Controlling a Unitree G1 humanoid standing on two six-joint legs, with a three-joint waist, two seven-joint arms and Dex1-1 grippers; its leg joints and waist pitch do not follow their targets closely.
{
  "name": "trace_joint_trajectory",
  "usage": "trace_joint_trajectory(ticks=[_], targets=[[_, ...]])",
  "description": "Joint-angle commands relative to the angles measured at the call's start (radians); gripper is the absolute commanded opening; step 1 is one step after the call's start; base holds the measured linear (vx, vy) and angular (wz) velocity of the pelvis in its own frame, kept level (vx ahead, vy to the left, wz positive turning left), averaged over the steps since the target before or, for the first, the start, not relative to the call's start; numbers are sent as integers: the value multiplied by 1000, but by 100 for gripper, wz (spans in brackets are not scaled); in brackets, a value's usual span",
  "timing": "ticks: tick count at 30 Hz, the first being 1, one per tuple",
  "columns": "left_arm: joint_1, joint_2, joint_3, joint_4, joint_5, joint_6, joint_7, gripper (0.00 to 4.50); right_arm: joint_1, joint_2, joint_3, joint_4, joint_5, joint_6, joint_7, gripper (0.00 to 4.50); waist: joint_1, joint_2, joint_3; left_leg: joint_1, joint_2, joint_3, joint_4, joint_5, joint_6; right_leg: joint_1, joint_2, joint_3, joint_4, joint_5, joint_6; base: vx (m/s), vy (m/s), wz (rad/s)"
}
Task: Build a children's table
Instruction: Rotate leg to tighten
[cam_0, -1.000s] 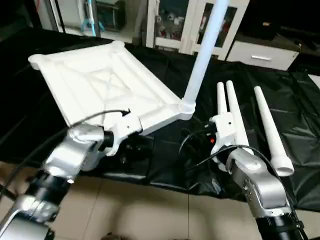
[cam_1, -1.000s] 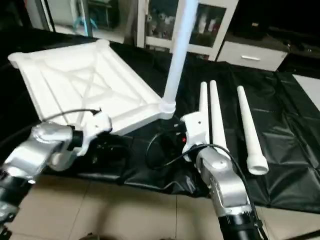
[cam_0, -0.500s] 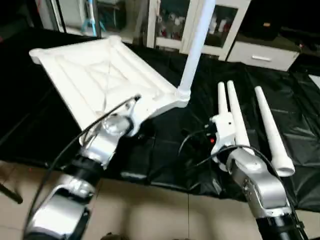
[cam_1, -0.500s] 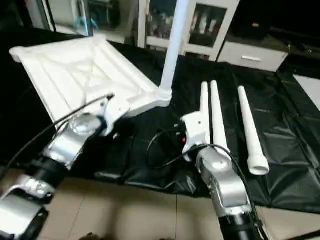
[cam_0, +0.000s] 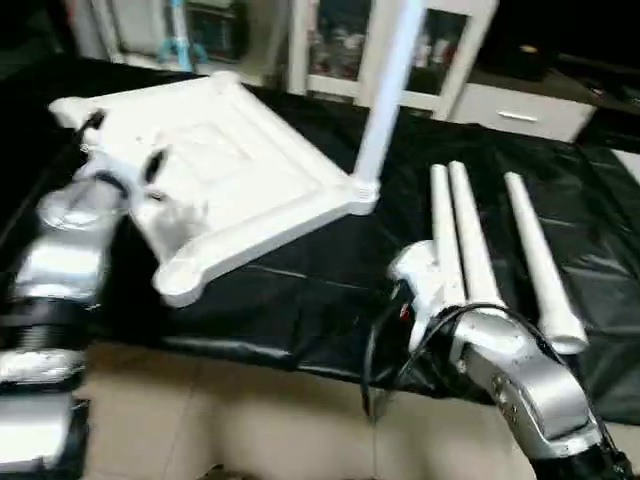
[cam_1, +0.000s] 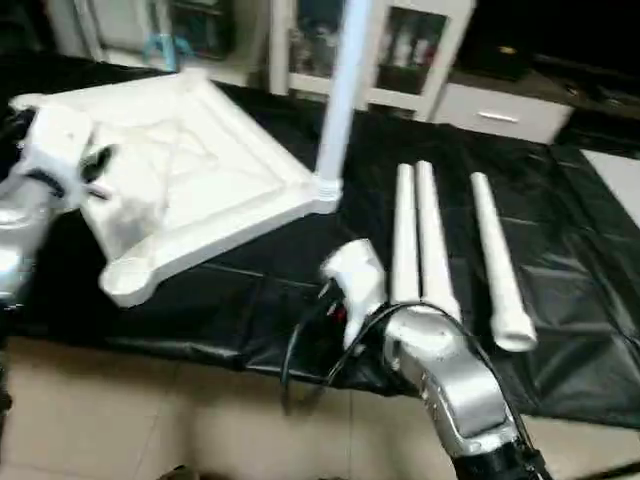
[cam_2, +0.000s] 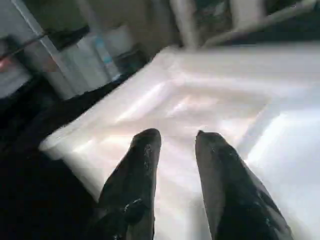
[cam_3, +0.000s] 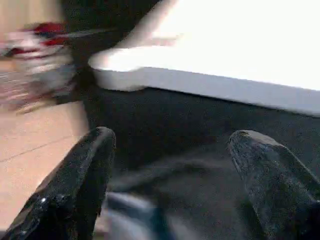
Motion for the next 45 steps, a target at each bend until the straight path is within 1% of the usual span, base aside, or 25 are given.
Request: trace_joint_trajectory(ticks=[1, 2, 4, 6, 8, 9, 11, 13, 17, 18, 19, 20, 23, 29, 31, 33, 34, 35, 36, 38, 40, 42, 43, 44, 45], targets=[[4, -8, -17, -8, 14, 21, 2, 144, 4, -19, -2, -20, 15, 16, 23, 394, 0, 28, -64, 20, 26, -5, -76, -217, -15, 54, -52, 42, -56, -171, -135, 0, 0, 0], [34, 53, -13, 3, 53, 72, 27, 144, -5, -39, 7, -29, 28, 31, 58, 394, 7, 22, -64, 26, 26, -2, -74, -227, -21, 47, -50, 42, -57, -169, -143, 0, 0, 0], [74, 103, -20, 13, 76, 137, 30, 144, -17, -55, 8, -23, 28, 37, 81, 394, 4, 19, -62, 15, 23, -7, -81, -256, -30, 57, -53, 43, -56, -215, -126, 0, 0, 0], [99, 105, -29, 2, 70, 180, -10, 144, -23, -60, 6, -16, 27, 34, 87, 394, 4, 19, -60, 19, 23, -8, -82, -279, -38, 51, -56, 44, -63, -267, -114, 0, 0, 0], [133, 94, -54, -25, 56, 221, -78, 144, -29, -69, 8, -8, 25, 29, 97, 394, 9, 19, -57, 35, 25, -4, -80, -328, -44, 35, -59, 46, -74, -309, -122, 0, 0, 0], [154, 88, -84, -45, 50, 232, -123, 144, -32, -72, 10, -5, 26, 28, 99, 394, 12, 19, -52, 29, 27, -8, -86, -355, -48, 39, -62, 47, -77, -351, -118, 0, 0, 0], [169, 81, -106, -66, 46, 247, -151, 144, -33, -75, 11, -6, 28, 30, 101, 394, 16, 21, -54, 34, 27, -9, -87, -375, -52, 37, -63, 47, -80, -374, -112, 0, 0, 0], [177, 67, -124, -81, 34, 259, -174, 144, -33, -76, 12, -5, 27, 28, 100, 394, 21, 20, -57, 27, 27, -13, -89, -365, -55, 44, -65, 46, -79, -361, -107, 0, 0, 0], [162, -18, -152, -111, -28, 283, -214, 144, -32, -78, 12, -1, 18, 20, 93, 394, 29, 19, -58, 30, 26, -10, -86, -360, -55, 43, -64, 46, -79, -334, -116, 0, 0, 0], [160, -26, -156, -111, -27, 283, -220, 144, -31, -78, 11, -1, 16, 19, 92, 394, 30, 18, -60, 24, 25, -11, -86, -344, -53, 49, -65, 46, -77, -324, -113, 0, 0, 0], [154, -39, -163, -110, -26, 278, -231, 144, -29, -78, 9, -2, 14, 18, 90, 394, 29, 21, -60, 21, 24, -12, -87, -337, -54, 52, -64, 46, -76, -319, -111, 0, 0, 0], [150, -47, -165, -109, -27, 274, -235, 144, -29, -77, 7, -1, 12, 17, 88, 394, 28, 17, -62, 20, 24, -12, -86, -321, -52, 54, -64, 45, -75, -303, -107, 0, 0, 0], [130, -90, -182, -104, -43, 262, -254, 144, -31, -68, -11, 19, -13, 0, 47, 394, 29, 23, -63, 20, 24, -11, -84, -301, -52, 54, -62, 45, -73, -276, -114, 0, 0, 0], [105, -152, -235, -81, -51, 255, -269, 144, -51, -48, -41, 77, -68, -29, -46, 394, 28, 20, -66, 16, 20, -8, -81, -270, -58, 61, -61, 44, -67, -224, -131, 0, 0, 0], [83, -195, -264, -37, -31, 219, -257, 144, -60, -36, -66, 90, -71, -22, -86, 394, 27, 30, -67, 19, 19, -8, -80, -267, -56, 60, -59, 44, -69, -214, -127, 0, 0, 0], [56, -238, -286, 7, -11, 191, -243, 144, -64, -29, -84, 93, -71, -12, -115, 394, 27, 25, -69, 14, 19, -9, -79, -240, -49, 67, -59, 44, -67, -186, -127, 0, 0, 0], [47, -260, -292, 14, -13, 191, -244, 144, -61, -30, -85, 90, -71, -11, -117, 394, 28, 32, -70, 14, 18, -8, -77, -236, -48, 67, -59, 44, -65, -181, -128, 0, 0, 0], [43, -268, -296, 16, -14, 191, -246, 144, -60, -30, -85, 89, -72, -13, -119, 394, 27, 31, -71, 16, 20, -8, -76, -228, -46, 67, -60, 44, -65, -165, -134, 0, 0, 0], [40, -282, -310, 11, -16, 188, -253, 144, -54, -29, -87, 86, -74, -14, -123, 394, 27, 38, -71, 15, 21, -9, -77, -229, -47, 69, -60, 43, -65, -155, -141, 0, 0, 0], [39, -288, -317, 10, -16, 185, -255, 144, -52, -27, -88, 84, -76, -15, -126, 394, 25, 35, -71, 12, 19, -8, -76, -230, -41, 72, -59, 43, -65, -151, -144, 0, 0, 0], [37, -304, -325, 15, -17, 164, -249, 144, -48, -22, -92, 80, -79, -16, -136, 394, 24, 40, -71, 13, 19, -7, -75, -233, -37, 72, -58, 44, -65, -155, -145, 0, 0, 0], [32, -317, -336, 29, -9, 146, -250, 144, -45, -18, -98, 73, -80, -15, -148, 394, 23, 56, -71, 14, 18, -8, -74, -238, -34, 71, -58, 44, -68, -163, -146, 0, 0, 0], [32, -317, -341, 27, -4, 149, -254, 144, -43, -16, -102, 67, -80, -14, -156, 394, 22, 51, -70, 14, 17, -7, -75, -242, -31, 72, -58, 43, -69, -174, -145, 0, 0, 0], [37, -310, -344, 7, 0, 160, -259, 144, -39, -15, -106, 60, -79, -13, -165, 394, 23, 62, -70, 13, 17, -9, -74, -236, -29, 72, -59, 44, -68, -179, -146, 0, 0, 0], [41, -304, -346, -8, 2, 170, -262, 144, -37, -15, -109, 55, -79, -12, -170, 394, 23, 56, -70, 15, 18, -6, -74, -239, -25, 71, -58, 44, -71, -190, -145, 0, 0, 0]])
